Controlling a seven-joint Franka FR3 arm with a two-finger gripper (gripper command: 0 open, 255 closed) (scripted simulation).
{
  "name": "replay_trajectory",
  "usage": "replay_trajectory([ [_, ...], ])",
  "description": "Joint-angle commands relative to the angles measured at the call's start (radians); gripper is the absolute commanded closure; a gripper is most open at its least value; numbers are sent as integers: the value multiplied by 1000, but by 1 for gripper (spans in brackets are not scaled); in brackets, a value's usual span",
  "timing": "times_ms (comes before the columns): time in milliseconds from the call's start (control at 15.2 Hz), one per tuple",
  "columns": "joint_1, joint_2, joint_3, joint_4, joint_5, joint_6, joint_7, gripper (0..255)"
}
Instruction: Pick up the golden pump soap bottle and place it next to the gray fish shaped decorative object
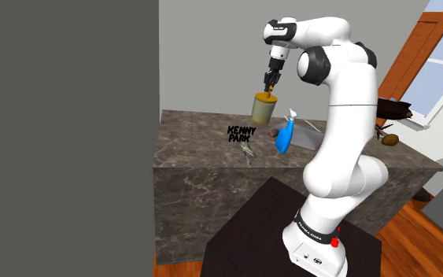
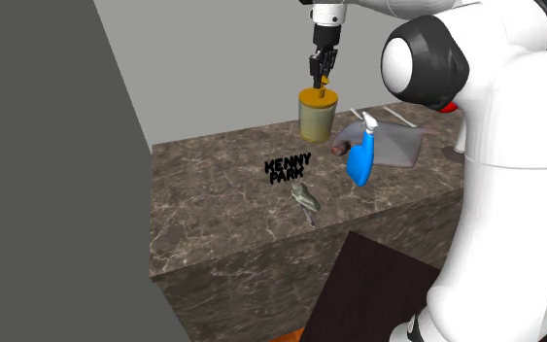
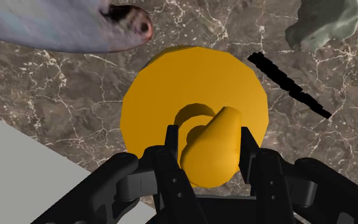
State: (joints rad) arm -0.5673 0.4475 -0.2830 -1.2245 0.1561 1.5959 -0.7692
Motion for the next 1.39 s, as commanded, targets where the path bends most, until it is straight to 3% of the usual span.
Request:
replay_trajectory([
  [0,2,0,0,-26,0,27,-3,255],
  [990,16,2,5,-225,5,227,-16,255],
  [1320,16,4,5,-234,6,237,-17,255],
])
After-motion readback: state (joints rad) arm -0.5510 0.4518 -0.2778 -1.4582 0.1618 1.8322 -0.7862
